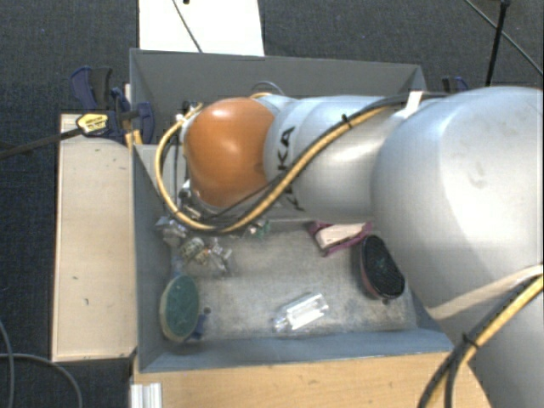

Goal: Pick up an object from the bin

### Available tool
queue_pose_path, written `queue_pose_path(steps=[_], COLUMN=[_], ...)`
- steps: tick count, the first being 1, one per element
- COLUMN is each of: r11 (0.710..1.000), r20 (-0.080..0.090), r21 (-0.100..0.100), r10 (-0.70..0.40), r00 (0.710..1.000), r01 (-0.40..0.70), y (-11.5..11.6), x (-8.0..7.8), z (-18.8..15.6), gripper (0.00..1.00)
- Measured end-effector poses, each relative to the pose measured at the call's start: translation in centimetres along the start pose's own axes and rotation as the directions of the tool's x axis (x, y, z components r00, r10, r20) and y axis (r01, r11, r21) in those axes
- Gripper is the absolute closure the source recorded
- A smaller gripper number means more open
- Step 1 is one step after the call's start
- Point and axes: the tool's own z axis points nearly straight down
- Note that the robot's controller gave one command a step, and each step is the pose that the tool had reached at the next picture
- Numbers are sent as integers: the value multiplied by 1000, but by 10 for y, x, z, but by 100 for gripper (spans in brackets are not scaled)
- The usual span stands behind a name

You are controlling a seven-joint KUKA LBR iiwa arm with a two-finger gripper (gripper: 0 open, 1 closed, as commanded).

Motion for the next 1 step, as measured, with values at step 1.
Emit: queue_pose_path(steps=[1], r11=[1000], r20=[2], r21=[-2], r10=[9], r00=[1000], r01=[-9], y=[-1], x=[-1], z=[-1], gripper=[0])
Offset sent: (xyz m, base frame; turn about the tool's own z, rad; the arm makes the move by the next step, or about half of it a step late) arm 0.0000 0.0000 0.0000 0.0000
